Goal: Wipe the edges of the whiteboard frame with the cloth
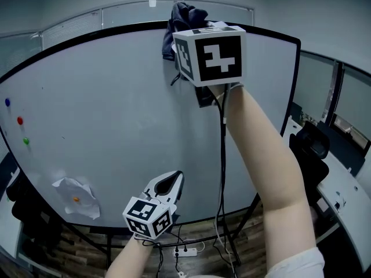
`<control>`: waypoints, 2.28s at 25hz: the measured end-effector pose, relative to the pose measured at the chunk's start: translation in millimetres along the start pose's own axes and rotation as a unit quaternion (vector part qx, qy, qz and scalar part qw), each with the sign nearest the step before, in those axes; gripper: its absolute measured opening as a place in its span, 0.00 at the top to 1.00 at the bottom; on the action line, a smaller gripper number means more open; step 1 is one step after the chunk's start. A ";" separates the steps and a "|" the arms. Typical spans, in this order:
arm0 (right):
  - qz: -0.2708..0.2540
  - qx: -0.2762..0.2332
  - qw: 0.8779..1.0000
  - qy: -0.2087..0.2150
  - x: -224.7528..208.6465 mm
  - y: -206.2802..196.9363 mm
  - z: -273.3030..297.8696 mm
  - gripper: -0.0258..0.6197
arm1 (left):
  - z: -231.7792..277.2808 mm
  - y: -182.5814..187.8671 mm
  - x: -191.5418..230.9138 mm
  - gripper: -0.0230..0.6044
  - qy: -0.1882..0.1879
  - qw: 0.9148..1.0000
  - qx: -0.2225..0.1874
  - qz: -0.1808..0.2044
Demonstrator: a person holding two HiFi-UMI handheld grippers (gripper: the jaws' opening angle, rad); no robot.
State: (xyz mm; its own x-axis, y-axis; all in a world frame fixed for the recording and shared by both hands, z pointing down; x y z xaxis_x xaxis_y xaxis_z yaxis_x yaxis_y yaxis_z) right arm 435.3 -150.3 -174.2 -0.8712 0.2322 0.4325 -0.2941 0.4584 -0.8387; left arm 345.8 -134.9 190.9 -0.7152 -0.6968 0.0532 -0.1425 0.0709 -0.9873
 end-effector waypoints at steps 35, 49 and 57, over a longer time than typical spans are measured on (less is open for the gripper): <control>0.014 0.019 0.997 -0.074 -258.0 -63.1 -151.5 0.85 | 174.7 -26.1 -215.0 0.93 -0.057 0.997 -0.004 0.043; 0.002 0.048 0.993 -0.112 -292.3 -90.1 -186.6 0.85 | 191.5 -38.8 -246.5 0.93 -0.087 0.996 0.000 0.037; -0.004 0.069 0.990 -0.119 -280.3 -118.6 -199.4 0.85 | 179.2 -58.3 -243.6 0.93 -0.080 0.996 0.015 0.025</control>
State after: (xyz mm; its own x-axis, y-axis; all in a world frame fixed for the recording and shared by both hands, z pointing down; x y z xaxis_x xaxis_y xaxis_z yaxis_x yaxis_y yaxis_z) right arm 792.8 -98.7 -130.0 -0.9316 0.0124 0.3633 -0.3385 0.3345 -0.8795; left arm 650.9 -97.1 208.6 -0.6016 -0.7986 -0.0176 -0.0873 0.0876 -0.9923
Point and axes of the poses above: the fingertips, and each gripper's own axes: z forward along the fingers, x to its left, y out of its top, the point moved 6 cm from there along -z, backward along the fingers, and after that the axes turned 13 degrees about y, right-handed, at the moved point
